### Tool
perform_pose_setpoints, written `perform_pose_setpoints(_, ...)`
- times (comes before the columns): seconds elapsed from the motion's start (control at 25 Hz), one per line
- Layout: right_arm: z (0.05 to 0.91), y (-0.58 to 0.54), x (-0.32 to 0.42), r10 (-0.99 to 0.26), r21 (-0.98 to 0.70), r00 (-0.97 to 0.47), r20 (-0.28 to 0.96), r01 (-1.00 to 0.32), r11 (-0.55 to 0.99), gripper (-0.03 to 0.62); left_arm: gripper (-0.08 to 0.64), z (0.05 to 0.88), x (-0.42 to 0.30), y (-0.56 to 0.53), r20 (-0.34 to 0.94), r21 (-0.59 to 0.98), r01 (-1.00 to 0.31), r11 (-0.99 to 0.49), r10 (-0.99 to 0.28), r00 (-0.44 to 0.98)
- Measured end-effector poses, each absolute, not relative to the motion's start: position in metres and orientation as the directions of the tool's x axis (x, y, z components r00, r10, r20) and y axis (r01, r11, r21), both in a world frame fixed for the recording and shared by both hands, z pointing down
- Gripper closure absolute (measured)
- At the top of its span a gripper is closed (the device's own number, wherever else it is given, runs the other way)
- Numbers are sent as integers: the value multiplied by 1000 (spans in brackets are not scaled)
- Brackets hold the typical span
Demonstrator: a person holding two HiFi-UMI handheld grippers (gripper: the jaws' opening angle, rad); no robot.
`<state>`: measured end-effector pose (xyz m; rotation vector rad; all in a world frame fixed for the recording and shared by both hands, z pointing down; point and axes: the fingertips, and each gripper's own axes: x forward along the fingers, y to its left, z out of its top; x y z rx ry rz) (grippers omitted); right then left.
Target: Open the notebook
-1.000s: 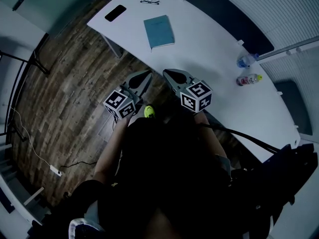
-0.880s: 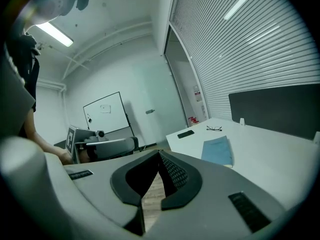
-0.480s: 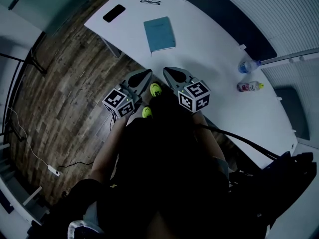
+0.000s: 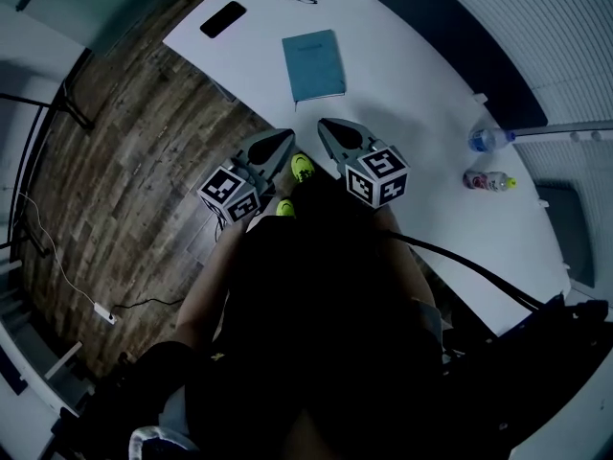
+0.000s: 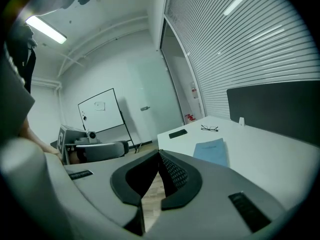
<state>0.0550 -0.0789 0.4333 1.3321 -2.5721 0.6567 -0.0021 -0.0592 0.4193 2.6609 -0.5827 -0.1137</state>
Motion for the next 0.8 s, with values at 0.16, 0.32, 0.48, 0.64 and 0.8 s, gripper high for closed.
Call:
perform_pose_setpoints(0.16,442,-92,57,-724,-313,-589,357,-806,502,566,551,428,-1,-66,31,417,-393,-819,-419,907)
perform_pose_setpoints(0.32,455,-105,56,-707,-311,-597,378,-802,510,565,543,438,2,-77,45,423,-402,-812,-424,904)
perform_pose_setpoints(0.48,468,-116,57,-688,-334,-607,398,-795,507,540,540,449,6,-86,60,430,-405,-807,-422,905)
perform_pose_setpoints(0.64,483,-129,62,-679,-349,-601,421,-799,490,546,540,459,12,-95,71,426,-407,-808,-418,906)
perform_pose_setpoints(0.8,497,-140,67,-670,-368,-600,437,-799,475,532,538,467,20,-103,102,403,-401,-823,-395,913)
